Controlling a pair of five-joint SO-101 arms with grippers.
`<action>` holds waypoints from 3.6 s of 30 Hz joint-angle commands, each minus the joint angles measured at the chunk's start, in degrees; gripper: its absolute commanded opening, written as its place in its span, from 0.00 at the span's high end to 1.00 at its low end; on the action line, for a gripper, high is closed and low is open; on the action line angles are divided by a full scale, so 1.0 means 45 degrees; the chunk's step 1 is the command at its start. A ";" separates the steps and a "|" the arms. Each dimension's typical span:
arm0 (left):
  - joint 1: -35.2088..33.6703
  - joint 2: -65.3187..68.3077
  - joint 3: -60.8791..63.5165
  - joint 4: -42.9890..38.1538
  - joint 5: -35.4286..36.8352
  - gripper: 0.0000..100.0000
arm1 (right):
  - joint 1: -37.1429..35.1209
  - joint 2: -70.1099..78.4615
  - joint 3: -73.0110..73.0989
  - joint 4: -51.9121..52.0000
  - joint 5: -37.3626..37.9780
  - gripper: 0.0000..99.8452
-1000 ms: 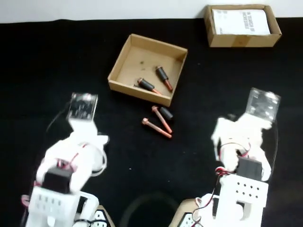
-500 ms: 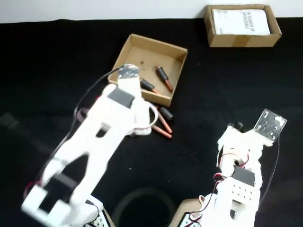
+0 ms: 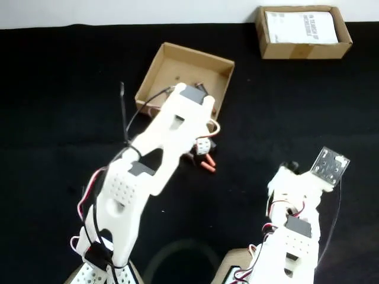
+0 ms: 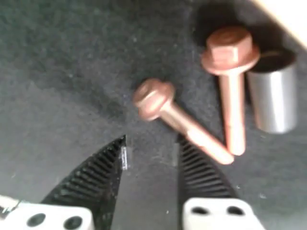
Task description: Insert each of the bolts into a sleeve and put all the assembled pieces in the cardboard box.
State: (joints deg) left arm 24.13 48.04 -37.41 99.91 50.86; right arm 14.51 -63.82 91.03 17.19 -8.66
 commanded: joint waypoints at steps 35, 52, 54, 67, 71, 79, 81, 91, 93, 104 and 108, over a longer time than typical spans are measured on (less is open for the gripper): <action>-0.0166 -0.0869 -0.1182 -0.1934 -0.0645 0.89 | -0.0147 -0.0303 0.0479 -0.0400 -0.0137 0.99; -0.0987 0.0811 -0.1221 -0.0821 -0.0625 0.90 | -0.0127 -0.0303 0.0479 -0.0400 -0.0137 0.99; -0.1162 0.1280 -0.1241 -0.1133 -0.0645 0.94 | -0.0127 -0.0303 0.0479 -0.0400 -0.0137 0.99; -0.1377 0.1221 -0.3526 -0.1074 -0.2071 0.99 | -0.1983 -0.0322 0.0342 -0.0322 -0.1661 0.99; -0.1319 -0.0107 -0.5226 -0.0156 -0.2911 0.99 | -0.3663 -0.0342 0.0322 -0.0029 -0.1661 0.99; -0.1846 -0.4366 -0.3995 0.0274 -0.5079 0.99 | -0.5675 -0.3565 -0.1143 0.3839 -0.1621 0.99; -0.1788 -0.5871 -0.2706 0.0274 -0.5529 0.99 | -0.6222 -0.4874 -0.1162 0.4327 -0.1582 0.99; -0.0791 -1.4662 0.6027 -0.0176 -0.6232 0.99 | -0.8137 -0.7648 0.0440 0.4894 -0.1543 0.99; -0.0713 -1.6205 0.7629 -0.1348 -0.6232 0.99 | -0.8274 -0.7687 0.1182 0.4054 -0.1543 0.99; -0.0674 -1.9643 1.5932 -1.1487 -0.6173 0.99 | -0.9114 -0.7609 0.2803 0.1221 -0.1543 0.99; -0.0654 -1.9624 1.7436 -1.4984 -0.6193 0.99 | -1.0266 -0.7590 0.2803 0.1748 -0.1563 0.99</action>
State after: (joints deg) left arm 20.09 -38.20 38.46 44.53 23.08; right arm -28.66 -97.85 96.13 24.31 -15.52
